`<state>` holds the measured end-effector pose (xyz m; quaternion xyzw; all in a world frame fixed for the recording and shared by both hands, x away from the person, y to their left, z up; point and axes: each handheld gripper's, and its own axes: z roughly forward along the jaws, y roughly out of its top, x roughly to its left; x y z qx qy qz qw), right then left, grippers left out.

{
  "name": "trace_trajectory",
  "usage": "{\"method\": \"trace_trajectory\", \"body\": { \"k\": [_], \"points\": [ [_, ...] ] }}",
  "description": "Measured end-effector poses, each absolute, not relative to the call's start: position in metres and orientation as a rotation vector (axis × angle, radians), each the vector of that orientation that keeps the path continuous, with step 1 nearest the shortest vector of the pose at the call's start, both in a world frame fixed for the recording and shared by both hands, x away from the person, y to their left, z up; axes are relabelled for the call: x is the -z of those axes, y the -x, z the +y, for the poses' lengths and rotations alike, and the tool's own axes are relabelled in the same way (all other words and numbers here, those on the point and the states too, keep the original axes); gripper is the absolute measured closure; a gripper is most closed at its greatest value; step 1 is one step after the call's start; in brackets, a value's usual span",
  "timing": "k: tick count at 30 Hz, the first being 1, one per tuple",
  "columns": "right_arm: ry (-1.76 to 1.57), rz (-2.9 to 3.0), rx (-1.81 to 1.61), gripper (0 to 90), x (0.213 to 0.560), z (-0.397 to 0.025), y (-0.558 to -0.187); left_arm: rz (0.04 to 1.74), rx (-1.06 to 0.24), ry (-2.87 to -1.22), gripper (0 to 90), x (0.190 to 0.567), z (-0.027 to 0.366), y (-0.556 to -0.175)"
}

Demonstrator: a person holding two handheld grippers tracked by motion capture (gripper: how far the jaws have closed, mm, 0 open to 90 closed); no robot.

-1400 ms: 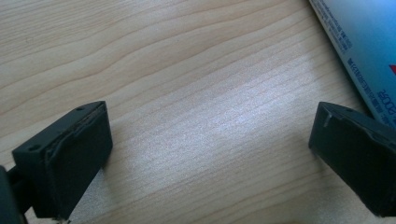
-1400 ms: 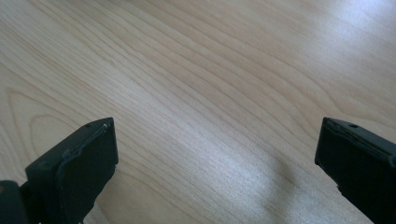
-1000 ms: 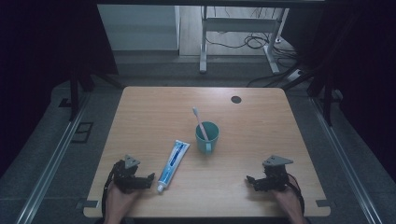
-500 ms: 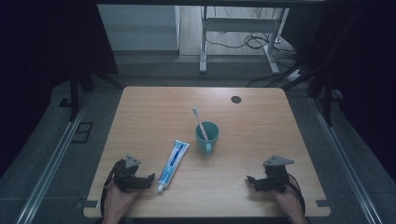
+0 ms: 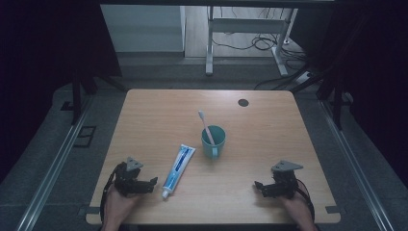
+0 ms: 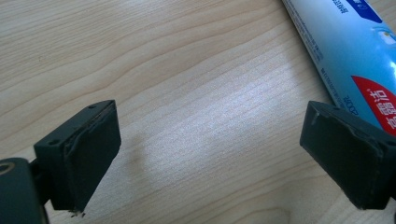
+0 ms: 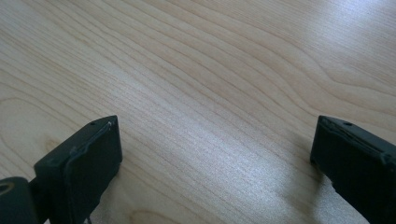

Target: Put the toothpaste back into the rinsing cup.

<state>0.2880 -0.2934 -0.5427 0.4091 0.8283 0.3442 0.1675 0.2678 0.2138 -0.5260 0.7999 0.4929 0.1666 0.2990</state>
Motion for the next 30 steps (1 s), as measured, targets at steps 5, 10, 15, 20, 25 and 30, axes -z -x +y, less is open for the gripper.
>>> {"method": "trace_trajectory", "body": {
  "k": [5,10,15,20,25,30],
  "points": [
    [-1.164,2.356,-0.979,2.1,0.543,-0.293,-0.288,1.317,-0.404,-2.152,5.7,0.520,0.214,-0.269],
    [-1.165,2.357,-0.978,2.1,0.543,-0.293,-0.288,1.308,-0.363,-2.201,5.7,0.512,0.213,-0.274],
    [-1.166,2.357,-0.977,2.1,0.543,-0.293,-0.288,1.299,-0.346,-2.257,7.5,0.502,0.208,-0.278],
    [-1.165,2.356,-0.977,2.1,0.543,-0.293,-0.288,1.295,-0.308,-2.299,11.4,0.493,0.203,-0.284],
    [-1.165,2.356,-0.978,2.1,0.543,-0.293,-0.288,1.305,-0.255,-2.340,13.4,0.486,0.196,-0.292],
    [-1.165,2.358,-0.975,2.1,0.543,-0.293,-0.288,1.330,-0.184,-2.379,13.7,0.480,0.188,-0.302]
  ]
}}
